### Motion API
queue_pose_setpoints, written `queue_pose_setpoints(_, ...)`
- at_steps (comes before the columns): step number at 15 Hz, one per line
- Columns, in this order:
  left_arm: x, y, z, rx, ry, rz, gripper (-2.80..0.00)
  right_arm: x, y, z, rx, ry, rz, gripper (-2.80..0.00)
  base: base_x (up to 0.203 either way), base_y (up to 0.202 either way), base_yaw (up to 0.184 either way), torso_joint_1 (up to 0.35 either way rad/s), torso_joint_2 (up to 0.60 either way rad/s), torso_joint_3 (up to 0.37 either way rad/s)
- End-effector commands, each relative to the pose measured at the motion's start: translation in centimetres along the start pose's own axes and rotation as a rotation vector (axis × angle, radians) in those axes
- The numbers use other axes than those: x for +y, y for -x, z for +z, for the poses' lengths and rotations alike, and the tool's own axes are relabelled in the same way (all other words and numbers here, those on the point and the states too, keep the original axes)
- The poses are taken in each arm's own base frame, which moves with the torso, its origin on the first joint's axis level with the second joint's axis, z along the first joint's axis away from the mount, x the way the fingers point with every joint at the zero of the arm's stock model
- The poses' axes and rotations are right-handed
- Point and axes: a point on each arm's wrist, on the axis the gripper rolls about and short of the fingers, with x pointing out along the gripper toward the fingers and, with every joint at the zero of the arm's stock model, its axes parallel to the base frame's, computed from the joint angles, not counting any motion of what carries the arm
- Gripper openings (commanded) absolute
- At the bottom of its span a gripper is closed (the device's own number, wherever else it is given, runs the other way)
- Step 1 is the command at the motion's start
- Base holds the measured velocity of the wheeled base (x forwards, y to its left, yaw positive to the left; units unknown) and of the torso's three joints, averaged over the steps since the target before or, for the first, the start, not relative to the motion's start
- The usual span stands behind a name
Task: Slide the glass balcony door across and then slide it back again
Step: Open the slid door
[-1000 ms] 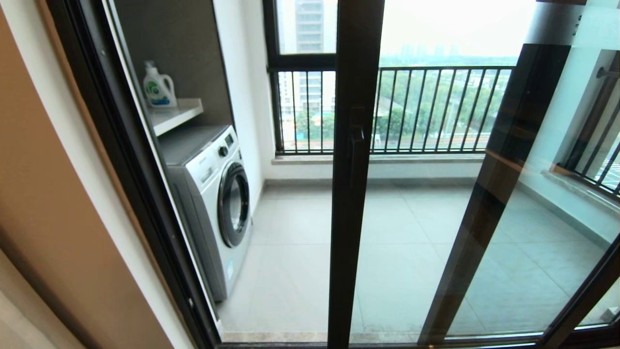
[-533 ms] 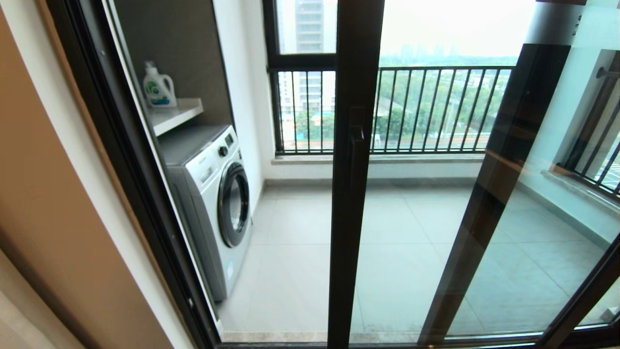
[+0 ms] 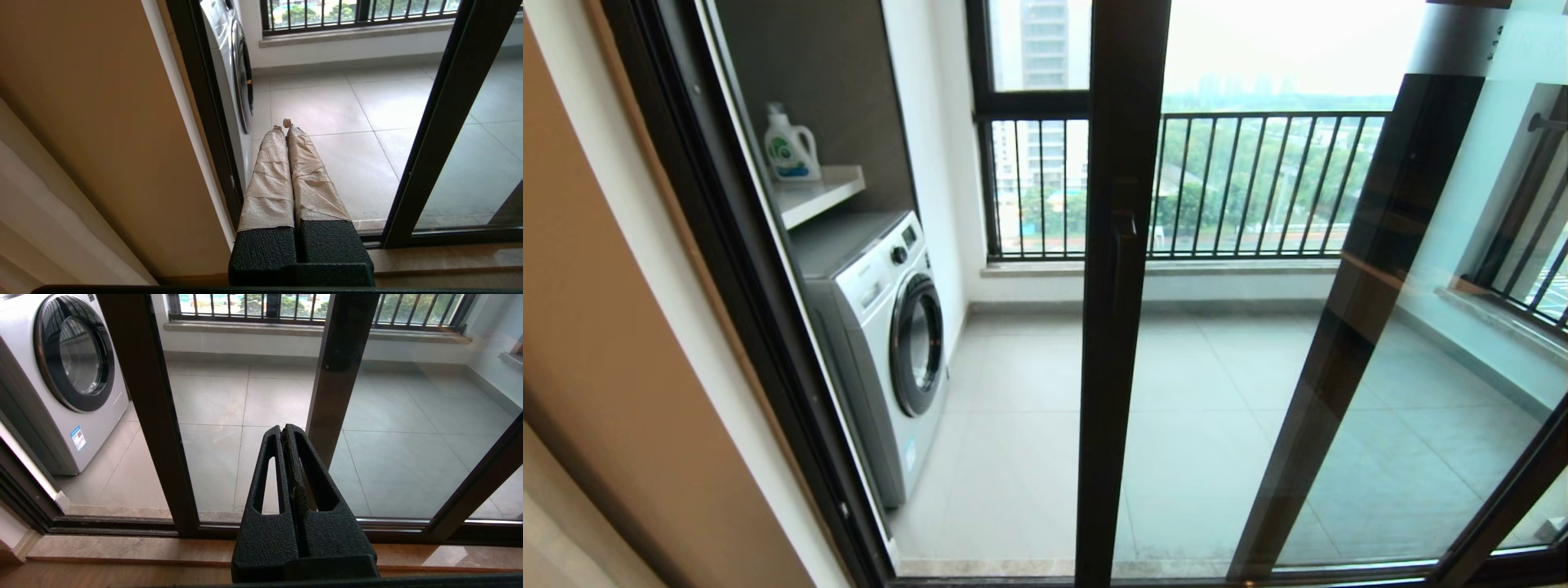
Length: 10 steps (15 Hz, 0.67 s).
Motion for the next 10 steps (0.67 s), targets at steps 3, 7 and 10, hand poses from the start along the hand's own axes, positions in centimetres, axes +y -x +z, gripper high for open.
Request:
queue_pose_setpoints(3,0.08,0.0,-0.02,0.003,0.05,0.038,-2.8,0.0,0.0,0.01,0.001,0.001,0.001,-2.8,0.0,0.0,0.0,0.0,0.0,0.0)
queue_pose_setpoints(7,0.09,0.0,-0.01,0.002,0.064,0.039,-2.8,0.0,0.0,0.01,0.001,0.001,0.001,-2.8,0.0,0.0,0.0,0.0,0.0,0.0)
queue_pose_setpoints(10,0.09,0.0,-0.01,0.002,0.064,0.039,-2.8,0.0,0.0,0.01,0.001,0.001,0.001,-2.8,0.0,0.0,0.0,0.0,0.0,0.0)
